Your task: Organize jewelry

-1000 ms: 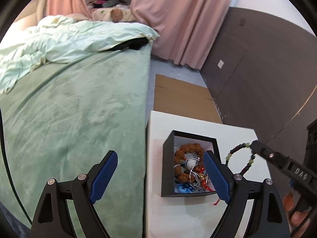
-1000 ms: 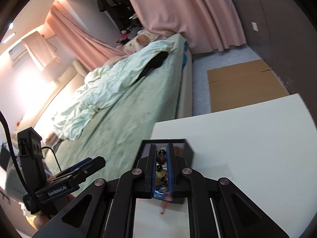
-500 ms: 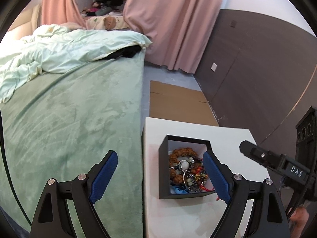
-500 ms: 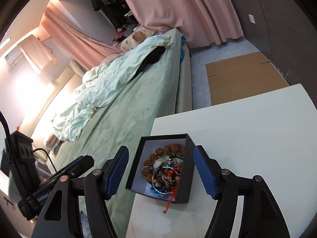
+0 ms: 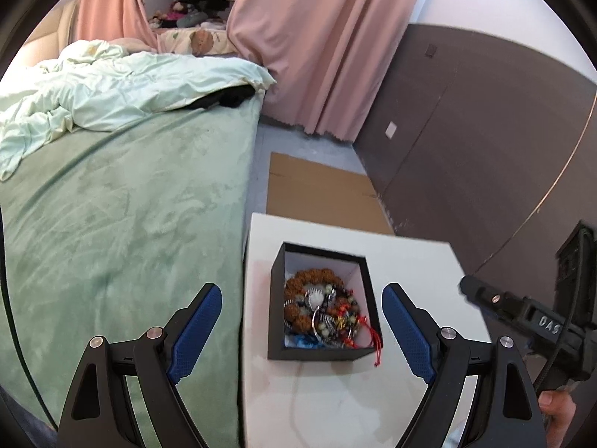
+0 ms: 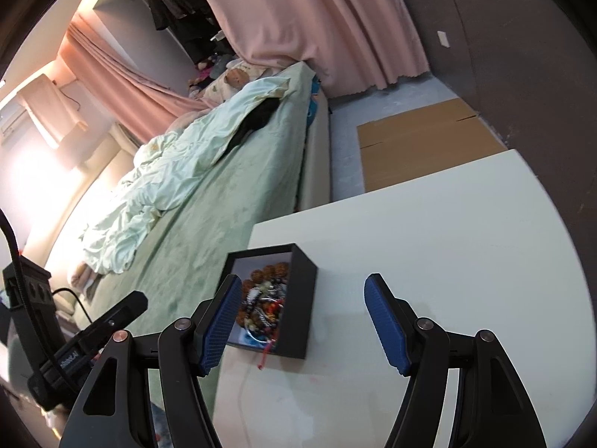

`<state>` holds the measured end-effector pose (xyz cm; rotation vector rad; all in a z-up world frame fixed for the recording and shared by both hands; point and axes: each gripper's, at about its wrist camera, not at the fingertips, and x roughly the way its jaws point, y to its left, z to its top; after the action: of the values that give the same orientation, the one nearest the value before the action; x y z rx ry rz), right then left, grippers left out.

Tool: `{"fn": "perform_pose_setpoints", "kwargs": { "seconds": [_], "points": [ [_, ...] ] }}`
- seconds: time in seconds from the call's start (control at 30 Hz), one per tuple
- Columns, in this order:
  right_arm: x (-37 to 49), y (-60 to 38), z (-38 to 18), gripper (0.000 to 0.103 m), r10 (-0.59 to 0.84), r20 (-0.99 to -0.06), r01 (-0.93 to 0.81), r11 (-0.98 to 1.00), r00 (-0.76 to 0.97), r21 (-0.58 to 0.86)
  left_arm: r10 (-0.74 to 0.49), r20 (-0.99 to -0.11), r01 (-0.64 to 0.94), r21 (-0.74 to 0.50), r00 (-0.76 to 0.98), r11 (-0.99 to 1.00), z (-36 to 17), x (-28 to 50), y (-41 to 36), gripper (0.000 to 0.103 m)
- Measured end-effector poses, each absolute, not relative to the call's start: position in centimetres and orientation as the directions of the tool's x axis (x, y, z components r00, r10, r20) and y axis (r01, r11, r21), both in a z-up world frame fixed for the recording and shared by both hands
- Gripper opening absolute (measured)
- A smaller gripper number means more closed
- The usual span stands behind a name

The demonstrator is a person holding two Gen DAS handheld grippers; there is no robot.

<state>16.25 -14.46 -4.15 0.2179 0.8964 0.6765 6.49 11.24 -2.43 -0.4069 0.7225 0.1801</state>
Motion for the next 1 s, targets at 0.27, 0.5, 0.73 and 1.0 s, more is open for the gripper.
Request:
{"fn": "perform_pose_setpoints", "kwargs": {
  "seconds": [0.27, 0.5, 0.73, 1.0],
  "points": [
    [14.0, -16.6, -2.3, 0.07, 0.595, -0.63, -0.462, 0.798, 0.499, 0.388, 0.048, -0.65, -0.234, -0.203, 0.758, 0.951, -1.3, 5.1, 8.0, 0.088],
    [12.3, -18.4, -1.4, 0.093, 0.558, -0.637, -0.463, 0.821, 0.532, 0.334, 0.079, -0.623, -0.208, -0.136, 0.778, 0.969, -0.3, 3.8, 5.8, 0.088],
    [10.1, -20.0, -1.8, 0.103, 0.521, -0.678, -0.473, 0.836, 0.519, 0.28, 0.12, -0.617, -0.213, -0.079, 0.778, 0.974, 0.0, 2.4, 4.3, 0.102],
    [8.9, -20.7, -1.6, 0.103, 0.514, -0.689, -0.486, 0.834, 0.512, 0.261, 0.099, -0.612, -0.174, -0.065, 0.785, 0.983, -0.1, 1.7, 2.9, 0.102]
  ]
}}
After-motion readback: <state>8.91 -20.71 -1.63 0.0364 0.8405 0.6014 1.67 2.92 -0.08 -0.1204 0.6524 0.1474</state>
